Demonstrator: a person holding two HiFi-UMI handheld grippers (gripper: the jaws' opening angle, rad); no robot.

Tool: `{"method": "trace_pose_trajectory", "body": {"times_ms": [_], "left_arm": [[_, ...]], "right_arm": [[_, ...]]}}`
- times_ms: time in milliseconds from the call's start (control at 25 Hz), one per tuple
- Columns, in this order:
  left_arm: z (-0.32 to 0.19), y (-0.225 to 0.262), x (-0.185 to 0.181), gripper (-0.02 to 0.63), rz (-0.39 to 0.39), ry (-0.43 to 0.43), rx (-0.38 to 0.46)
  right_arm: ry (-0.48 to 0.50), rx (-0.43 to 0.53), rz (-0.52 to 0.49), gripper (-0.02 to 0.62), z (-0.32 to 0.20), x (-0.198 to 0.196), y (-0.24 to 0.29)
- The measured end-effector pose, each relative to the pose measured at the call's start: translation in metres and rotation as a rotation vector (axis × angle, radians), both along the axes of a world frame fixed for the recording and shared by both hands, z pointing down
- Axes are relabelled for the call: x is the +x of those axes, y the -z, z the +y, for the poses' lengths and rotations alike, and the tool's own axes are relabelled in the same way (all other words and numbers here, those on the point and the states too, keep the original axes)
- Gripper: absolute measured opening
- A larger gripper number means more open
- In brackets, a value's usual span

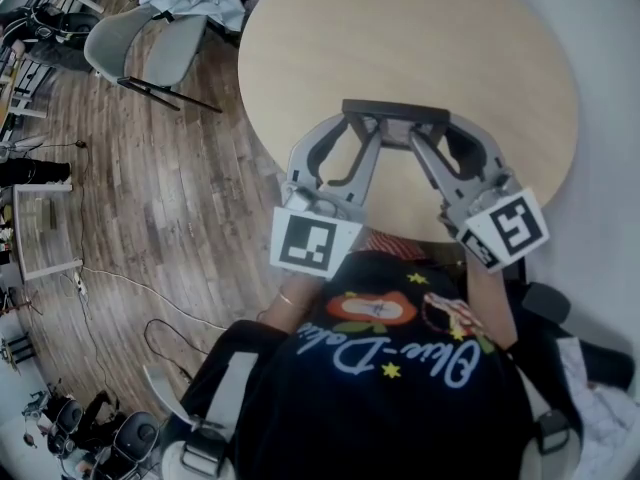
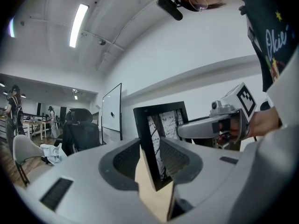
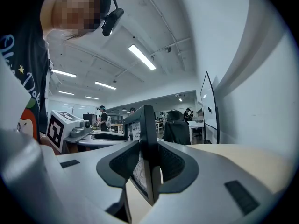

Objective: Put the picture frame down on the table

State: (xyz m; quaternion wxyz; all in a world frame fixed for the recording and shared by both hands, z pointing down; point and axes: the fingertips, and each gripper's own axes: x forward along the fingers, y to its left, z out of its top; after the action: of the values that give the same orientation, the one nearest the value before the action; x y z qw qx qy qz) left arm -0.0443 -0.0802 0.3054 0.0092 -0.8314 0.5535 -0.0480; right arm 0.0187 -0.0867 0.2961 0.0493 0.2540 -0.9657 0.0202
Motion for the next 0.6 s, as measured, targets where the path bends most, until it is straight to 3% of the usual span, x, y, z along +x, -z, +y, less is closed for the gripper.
{"method": "trace_pose_trajectory", "body": {"times_ms": [600], "left_arm": [[-0.048,-0.014,0.029,0.114,0.000,-0.025,-0.028]], "right_arm": [[-0.022,-0.019,0.009,0.097,-0.046,0.029,-0.016]]}}
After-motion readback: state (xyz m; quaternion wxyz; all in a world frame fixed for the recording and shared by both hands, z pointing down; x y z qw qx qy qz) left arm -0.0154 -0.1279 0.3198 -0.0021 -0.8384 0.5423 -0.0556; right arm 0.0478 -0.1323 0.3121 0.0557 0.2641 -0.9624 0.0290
